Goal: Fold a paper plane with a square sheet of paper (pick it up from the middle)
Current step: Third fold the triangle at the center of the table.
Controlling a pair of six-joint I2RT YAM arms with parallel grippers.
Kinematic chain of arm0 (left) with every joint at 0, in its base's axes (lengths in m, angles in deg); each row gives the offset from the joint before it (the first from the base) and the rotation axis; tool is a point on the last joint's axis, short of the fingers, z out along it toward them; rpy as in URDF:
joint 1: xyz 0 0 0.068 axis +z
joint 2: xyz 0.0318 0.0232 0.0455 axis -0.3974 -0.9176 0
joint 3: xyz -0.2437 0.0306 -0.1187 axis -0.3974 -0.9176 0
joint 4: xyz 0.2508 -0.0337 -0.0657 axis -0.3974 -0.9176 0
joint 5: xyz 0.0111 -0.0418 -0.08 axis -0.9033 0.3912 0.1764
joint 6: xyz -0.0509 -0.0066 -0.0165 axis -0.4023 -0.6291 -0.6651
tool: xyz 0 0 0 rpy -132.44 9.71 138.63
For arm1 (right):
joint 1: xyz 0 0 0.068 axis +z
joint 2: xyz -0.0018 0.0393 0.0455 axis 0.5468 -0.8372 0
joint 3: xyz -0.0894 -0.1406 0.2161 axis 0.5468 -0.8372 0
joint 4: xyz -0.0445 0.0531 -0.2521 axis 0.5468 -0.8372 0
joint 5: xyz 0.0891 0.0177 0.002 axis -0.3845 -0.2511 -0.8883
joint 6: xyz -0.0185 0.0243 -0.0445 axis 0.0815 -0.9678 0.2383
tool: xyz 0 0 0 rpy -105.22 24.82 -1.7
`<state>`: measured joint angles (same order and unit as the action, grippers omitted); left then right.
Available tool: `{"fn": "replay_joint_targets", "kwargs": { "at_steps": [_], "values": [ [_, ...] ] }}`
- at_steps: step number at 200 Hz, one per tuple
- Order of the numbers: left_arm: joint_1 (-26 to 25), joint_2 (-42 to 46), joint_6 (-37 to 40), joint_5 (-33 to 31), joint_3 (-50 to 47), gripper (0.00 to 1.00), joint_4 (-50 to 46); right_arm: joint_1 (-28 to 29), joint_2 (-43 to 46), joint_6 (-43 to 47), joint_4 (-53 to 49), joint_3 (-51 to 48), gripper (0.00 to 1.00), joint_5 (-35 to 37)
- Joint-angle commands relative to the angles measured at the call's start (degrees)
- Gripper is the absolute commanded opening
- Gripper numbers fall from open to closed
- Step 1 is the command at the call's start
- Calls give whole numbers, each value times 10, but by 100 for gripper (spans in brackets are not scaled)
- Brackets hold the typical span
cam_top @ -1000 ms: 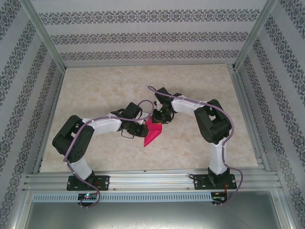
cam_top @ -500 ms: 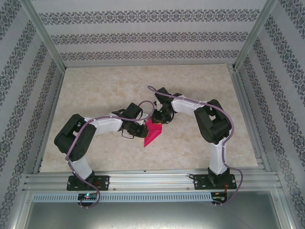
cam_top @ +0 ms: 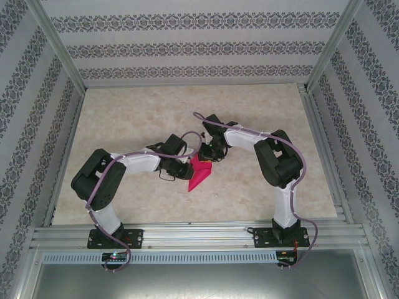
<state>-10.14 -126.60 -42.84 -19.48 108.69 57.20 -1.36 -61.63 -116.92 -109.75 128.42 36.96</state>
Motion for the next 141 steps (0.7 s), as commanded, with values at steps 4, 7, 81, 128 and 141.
{"fn": "replay_joint_targets", "kwargs": {
  "at_steps": [4, 7, 81, 128, 141],
  "values": [
    [10, -8, -3, -3, -4, 11, 12, 8, -12, -10, -16, -15, 19, 27],
    [10, -8, -4, -3, -5, 11, 13, 8, -12, -11, -16, -15, 19, 27],
    [10, -1, -20, -14, -21, 11, 31, 7, -8, -25, -4, -32, 17, 32],
    [10, -6, -19, -12, -21, 11, 31, 7, -6, -26, -4, -32, 17, 29],
    [10, -9, -20, -16, -17, 11, 26, 7, -7, -26, -4, -31, 17, 30]
  ]
}}
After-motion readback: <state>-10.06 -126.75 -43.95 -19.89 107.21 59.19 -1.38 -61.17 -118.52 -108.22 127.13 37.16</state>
